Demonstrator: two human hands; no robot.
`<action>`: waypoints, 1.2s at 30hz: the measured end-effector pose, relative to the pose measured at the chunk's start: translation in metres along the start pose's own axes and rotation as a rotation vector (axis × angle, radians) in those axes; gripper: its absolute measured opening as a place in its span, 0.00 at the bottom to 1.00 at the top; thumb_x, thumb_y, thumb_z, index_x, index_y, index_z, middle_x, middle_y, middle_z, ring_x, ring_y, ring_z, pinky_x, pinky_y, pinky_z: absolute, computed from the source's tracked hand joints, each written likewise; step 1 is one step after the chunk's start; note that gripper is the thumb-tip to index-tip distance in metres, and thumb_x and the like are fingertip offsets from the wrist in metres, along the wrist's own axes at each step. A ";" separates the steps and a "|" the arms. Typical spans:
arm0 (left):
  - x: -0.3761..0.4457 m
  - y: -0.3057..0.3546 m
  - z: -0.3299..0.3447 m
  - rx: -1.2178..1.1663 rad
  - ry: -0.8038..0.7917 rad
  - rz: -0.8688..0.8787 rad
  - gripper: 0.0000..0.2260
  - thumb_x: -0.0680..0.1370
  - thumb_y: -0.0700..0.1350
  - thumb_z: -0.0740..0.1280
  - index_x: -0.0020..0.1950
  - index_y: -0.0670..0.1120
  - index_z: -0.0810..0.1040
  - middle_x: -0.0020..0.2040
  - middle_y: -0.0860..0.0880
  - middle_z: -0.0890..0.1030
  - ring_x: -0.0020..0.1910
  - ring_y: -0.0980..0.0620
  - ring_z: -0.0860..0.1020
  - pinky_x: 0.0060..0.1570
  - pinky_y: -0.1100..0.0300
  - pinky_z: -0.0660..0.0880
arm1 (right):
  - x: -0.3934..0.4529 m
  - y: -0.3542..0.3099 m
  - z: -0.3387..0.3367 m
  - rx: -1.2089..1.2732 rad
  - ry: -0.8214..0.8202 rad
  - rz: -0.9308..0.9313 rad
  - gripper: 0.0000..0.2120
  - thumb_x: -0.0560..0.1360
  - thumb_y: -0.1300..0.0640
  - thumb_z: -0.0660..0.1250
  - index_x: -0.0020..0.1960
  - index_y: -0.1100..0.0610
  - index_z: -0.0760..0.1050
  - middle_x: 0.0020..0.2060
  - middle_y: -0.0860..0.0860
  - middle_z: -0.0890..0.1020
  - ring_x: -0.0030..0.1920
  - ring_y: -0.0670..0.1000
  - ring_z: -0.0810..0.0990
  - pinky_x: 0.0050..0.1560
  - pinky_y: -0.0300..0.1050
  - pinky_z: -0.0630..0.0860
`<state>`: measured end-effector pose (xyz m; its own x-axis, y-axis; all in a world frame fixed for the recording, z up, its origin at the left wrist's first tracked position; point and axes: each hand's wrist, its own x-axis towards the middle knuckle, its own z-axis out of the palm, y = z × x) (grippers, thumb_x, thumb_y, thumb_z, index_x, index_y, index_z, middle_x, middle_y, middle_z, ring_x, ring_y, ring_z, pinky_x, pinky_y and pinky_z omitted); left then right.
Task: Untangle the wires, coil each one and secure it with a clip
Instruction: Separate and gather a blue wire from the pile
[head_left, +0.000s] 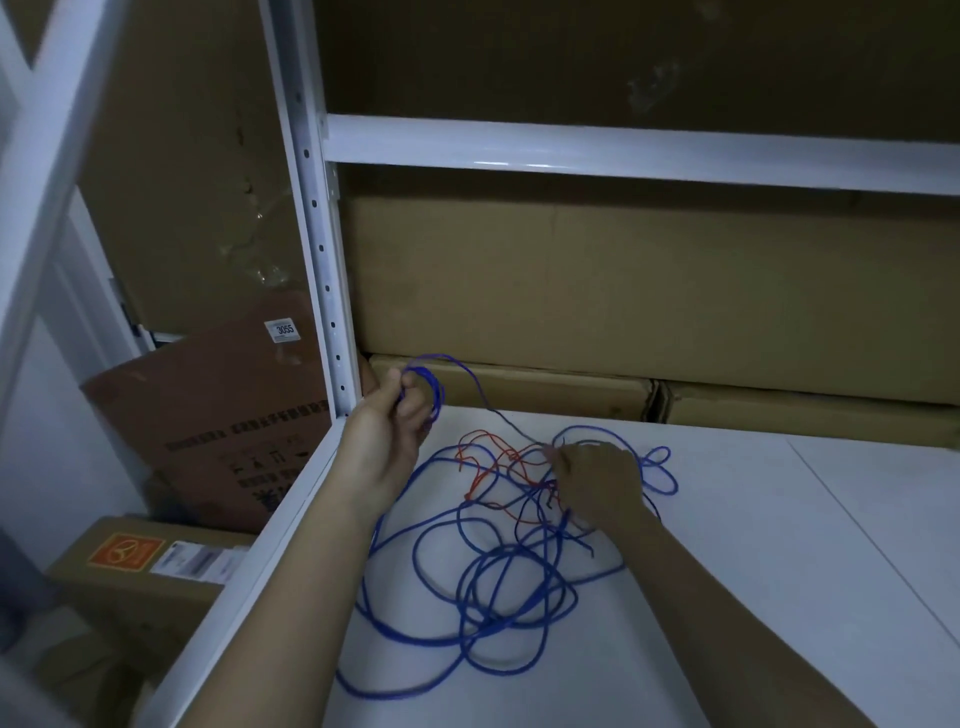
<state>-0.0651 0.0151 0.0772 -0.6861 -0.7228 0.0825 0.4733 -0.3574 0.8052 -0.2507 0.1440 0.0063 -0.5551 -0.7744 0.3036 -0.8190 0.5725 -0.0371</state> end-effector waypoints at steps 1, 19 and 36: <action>0.000 0.001 -0.001 -0.113 0.000 -0.011 0.15 0.85 0.49 0.50 0.41 0.49 0.67 0.26 0.56 0.67 0.24 0.58 0.64 0.41 0.62 0.61 | -0.004 -0.006 0.001 -0.080 0.004 -0.049 0.22 0.83 0.44 0.47 0.43 0.52 0.75 0.33 0.52 0.75 0.36 0.54 0.72 0.38 0.45 0.64; 0.013 -0.036 -0.019 1.285 0.107 0.214 0.11 0.85 0.42 0.48 0.60 0.41 0.68 0.53 0.45 0.73 0.63 0.56 0.66 0.74 0.48 0.38 | -0.057 -0.023 -0.019 0.208 0.703 -0.701 0.14 0.82 0.53 0.57 0.47 0.57 0.78 0.33 0.53 0.78 0.37 0.52 0.69 0.39 0.46 0.61; -0.031 -0.041 0.001 0.589 -0.196 -0.028 0.20 0.84 0.49 0.48 0.38 0.43 0.68 0.26 0.54 0.63 0.27 0.57 0.61 0.33 0.65 0.62 | -0.008 -0.007 -0.070 0.870 0.352 -0.016 0.08 0.81 0.58 0.60 0.54 0.53 0.78 0.33 0.49 0.78 0.30 0.47 0.70 0.32 0.40 0.66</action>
<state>-0.0643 0.0527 0.0426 -0.8092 -0.5756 0.1180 0.1075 0.0523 0.9928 -0.2302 0.1645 0.0712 -0.5831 -0.5729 0.5760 -0.7261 0.0496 -0.6858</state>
